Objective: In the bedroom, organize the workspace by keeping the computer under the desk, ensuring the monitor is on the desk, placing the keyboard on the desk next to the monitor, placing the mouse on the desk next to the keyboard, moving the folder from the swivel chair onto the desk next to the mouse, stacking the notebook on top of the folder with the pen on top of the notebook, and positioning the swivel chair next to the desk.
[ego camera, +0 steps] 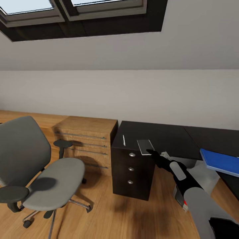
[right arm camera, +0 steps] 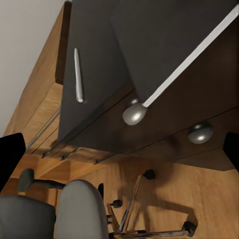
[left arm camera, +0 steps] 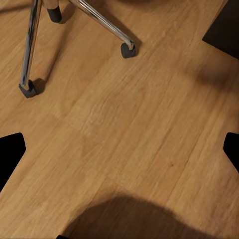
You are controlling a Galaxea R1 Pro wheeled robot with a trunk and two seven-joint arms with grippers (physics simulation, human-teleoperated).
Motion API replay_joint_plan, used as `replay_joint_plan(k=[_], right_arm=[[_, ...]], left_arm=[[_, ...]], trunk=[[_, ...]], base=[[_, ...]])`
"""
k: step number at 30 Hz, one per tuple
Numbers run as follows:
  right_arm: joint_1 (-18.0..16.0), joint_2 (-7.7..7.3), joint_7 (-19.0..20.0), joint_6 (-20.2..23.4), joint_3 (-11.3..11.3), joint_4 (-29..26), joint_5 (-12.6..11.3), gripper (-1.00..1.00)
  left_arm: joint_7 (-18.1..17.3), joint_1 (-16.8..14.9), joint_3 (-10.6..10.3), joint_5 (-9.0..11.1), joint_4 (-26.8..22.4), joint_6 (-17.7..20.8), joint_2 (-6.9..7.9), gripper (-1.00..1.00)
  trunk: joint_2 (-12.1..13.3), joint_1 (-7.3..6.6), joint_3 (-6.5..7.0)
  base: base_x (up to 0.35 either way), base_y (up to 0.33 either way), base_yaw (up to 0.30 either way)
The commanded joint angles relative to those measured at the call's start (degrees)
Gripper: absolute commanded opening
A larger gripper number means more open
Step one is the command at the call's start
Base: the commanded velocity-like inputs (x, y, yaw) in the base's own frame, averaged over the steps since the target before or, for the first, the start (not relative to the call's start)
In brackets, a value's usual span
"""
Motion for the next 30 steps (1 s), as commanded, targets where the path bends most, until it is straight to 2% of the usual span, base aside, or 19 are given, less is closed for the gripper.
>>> replay_joint_plan(k=[1, 17, 27, 30], right_arm=[[-0.03, 0.01, 0.14, 0.36, -0.27, 0.01, -0.05, 1.0], [-0.03, -0.05, -0.09, 0.15, -0.67, 0.26, 0.01, 1.0], [-0.03, -1.08, -0.1, -0.7, -0.79, 0.26, -0.05, 1.0], [-0.03, -1.14, -0.1, -0.75, -0.79, 0.26, -0.05, 1.0]], left_arm=[[0.41, -0.01, -0.17, 0.28, -0.13, 0.17, 0.07, 1.0], [0.32, -0.01, -0.32, 0.19, -0.22, 0.16, 0.05, 1.0], [0.12, -0.01, -0.34, 0.19, -0.22, 0.16, 0.05, 1.0], [0.08, -0.01, -0.34, 0.19, -0.22, 0.16, 0.04, 1.0]], trunk=[[-0.44, 0.23, -0.23], [-6.86, 3.74, -3.1], [-10.87, 5.94, -4.9], [-10.87, 5.94, -4.9]], base=[[0.0, 0.0, 0.0], [0.0, 0.0, 0.0], [0.0, 0.0, 0.0], [0.0, 0.0, 0.0]])
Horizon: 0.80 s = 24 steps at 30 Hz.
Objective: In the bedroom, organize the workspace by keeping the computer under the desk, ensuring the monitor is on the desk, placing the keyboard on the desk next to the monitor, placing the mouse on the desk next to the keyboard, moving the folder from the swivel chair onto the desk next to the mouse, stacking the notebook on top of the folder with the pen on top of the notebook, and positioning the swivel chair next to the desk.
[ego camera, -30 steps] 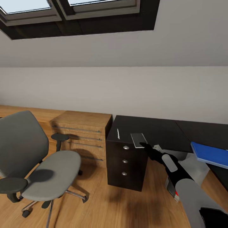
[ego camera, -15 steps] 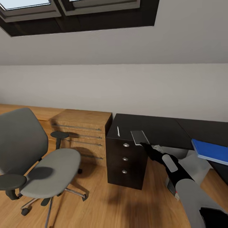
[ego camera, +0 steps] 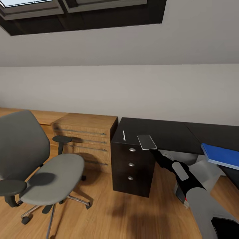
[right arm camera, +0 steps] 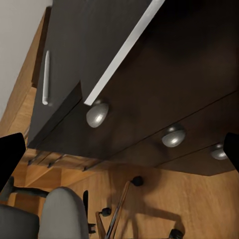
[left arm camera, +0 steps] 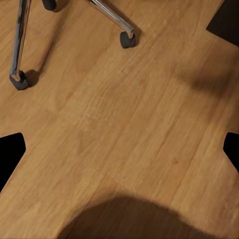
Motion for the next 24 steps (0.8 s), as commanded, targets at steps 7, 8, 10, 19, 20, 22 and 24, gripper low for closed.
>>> replay_joint_plan(k=[7, 8, 10, 19, 20, 22, 24], right_arm=[[-0.03, -0.09, 0.07, -0.28, -0.34, -0.01, -0.06, 1.0], [-0.03, -0.09, 0.07, -0.3, -0.4, -0.01, -0.06, 1.0], [-0.03, -0.1, 0.06, -0.35, -0.59, -0.01, -0.03, 1.0], [-0.03, -0.1, 0.06, -0.38, -0.94, 0.01, 0.03, 1.0], [-0.03, -0.1, 0.06, -0.38, -0.94, 0.03, 0.03, 1.0], [-0.03, -0.1, 0.06, -0.38, -0.95, 0.01, 0.03, 1.0], [-0.03, -0.07, 0.06, -0.38, -0.95, 0.01, 0.03, 1.0]], left_arm=[[0.58, -0.01, -0.19, 0.28, -0.1, 0.17, 0.03, 1.0], [0.59, -0.01, -0.19, 0.28, -0.09, 0.17, 0.03, 1.0], [0.57, -0.01, -0.22, 0.28, -0.08, 0.17, 0.03, 1.0], [0.54, -0.01, -0.26, 0.28, -0.04, 0.18, 0.03, 1.0], [0.43, -0.01, -0.25, 0.28, -0.04, 0.17, 0.05, 1.0], [0.36, -0.01, -0.21, 0.28, -0.01, 0.17, 0.07, 1.0], [0.31, -0.01, -0.09, 0.28, 0.1, 0.17, 0.09, 1.0]], trunk=[[-2.03, 1.1, -0.94], [-2.43, 1.32, -1.12], [-3.23, 1.75, -1.48], [-5.64, 3.07, -2.56], [-5.64, 3.07, -2.56], [-5.64, 3.07, -2.56], [-5.64, 3.07, -2.56]], base=[[0.0, 0.0, 0.0], [0.0, 0.0, 0.0], [0.0, 0.0, 0.0], [0.0, 0.0, 0.0], [0.0, 0.0, 0.0], [0.0, 0.0, 0.0], [0.0, 0.0, 0.0]])
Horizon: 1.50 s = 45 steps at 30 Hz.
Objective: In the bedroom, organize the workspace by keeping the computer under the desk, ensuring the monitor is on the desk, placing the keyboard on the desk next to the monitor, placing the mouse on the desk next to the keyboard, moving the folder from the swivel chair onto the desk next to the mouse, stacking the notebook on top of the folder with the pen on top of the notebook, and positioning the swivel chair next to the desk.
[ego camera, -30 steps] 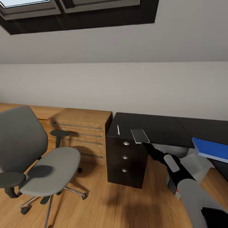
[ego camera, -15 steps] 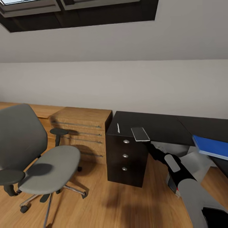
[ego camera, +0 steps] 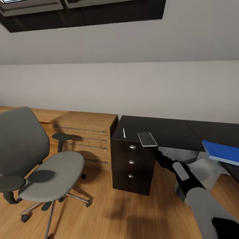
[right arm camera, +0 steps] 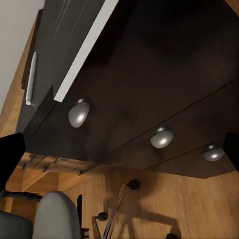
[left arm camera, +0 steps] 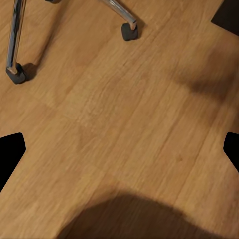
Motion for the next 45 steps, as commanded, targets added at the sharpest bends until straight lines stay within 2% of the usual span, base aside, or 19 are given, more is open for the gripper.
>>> replay_joint_plan(k=[1, 6, 10, 19, 32, 45], right_arm=[[-0.03, 0.05, 0.15, 0.36, -0.25, -0.01, -0.07, 1.0], [-0.03, 0.01, 0.15, 0.28, -0.25, -0.02, -0.07, 1.0], [-0.03, 0.04, 0.11, -1.44, -0.25, 0.03, -0.07, 1.0], [-0.03, 0.11, -0.38, -2.1, -0.38, 0.05, -0.07, 1.0], [-0.03, 0.24, -0.72, -2.1, -3.61, 0.05, -0.09, 1.0], [-0.03, 0.34, -0.73, -2.1, -3.99, 0.05, -0.07, 1.0]], left_arm=[[0.4, -0.01, -0.14, 0.28, -0.08, 0.17, 0.07, 1.0], [0.38, -0.01, -0.53, 0.28, -0.02, 0.17, 0.07, 1.0], [0.38, -0.01, -1.21, 0.23, -0.01, 0.17, 0.07, 1.0], [0.38, -0.01, -1.4, 0.25, 0.04, 0.16, 0.08, 1.0], [0.38, -0.01, -1.41, 0.28, 0.15, 0.17, 0.15, 1.0], [0.38, -0.01, -1.41, 0.28, 0.17, 0.11, 0.16, 1.0]], trunk=[[-0.02, 0.0, -0.04], [-0.02, 0.0, -0.04], [-0.02, 0.0, -0.04], [-0.02, 0.0, -0.04], [-0.02, 0.0, -0.04], [-0.02, 0.0, -0.04]], base=[[0.017, 0.0, 0.0], [0.126, 0.0, 0.0], [0.086, 0.0, 0.0], [0.13, 0.0, 0.0], [0.109, 0.0, 0.0], [0.066, 0.0, 0.0]])
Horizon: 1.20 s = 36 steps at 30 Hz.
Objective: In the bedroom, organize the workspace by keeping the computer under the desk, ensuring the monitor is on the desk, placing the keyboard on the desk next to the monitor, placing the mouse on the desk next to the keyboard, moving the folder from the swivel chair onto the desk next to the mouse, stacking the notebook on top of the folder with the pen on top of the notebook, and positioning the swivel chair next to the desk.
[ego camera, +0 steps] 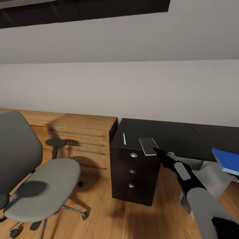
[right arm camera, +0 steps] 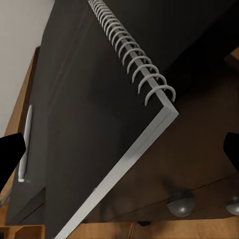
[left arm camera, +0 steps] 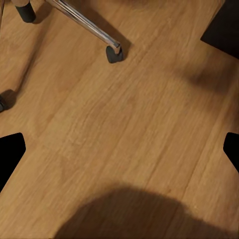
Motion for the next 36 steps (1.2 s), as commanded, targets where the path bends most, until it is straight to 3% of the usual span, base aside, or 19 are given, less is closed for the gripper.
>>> replay_joint_plan(k=[1, 36], right_arm=[[-0.03, 0.03, 0.15, 0.36, -0.27, -0.01, -0.11, 1.0], [-0.03, 0.12, 0.76, 0.45, 0.04, -0.19, -0.19, 1.0]], left_arm=[[0.41, -0.01, -0.18, 0.29, -0.13, 0.16, 0.07, 1.0], [0.41, -0.01, -0.18, 0.29, -0.13, 0.18, 0.07, 1.0]], trunk=[[-0.02, 0.0, -0.05], [-0.02, 0.0, -0.05]], base=[[0.035, 0.0, 0.0], [0.003, 0.0, 0.0]])
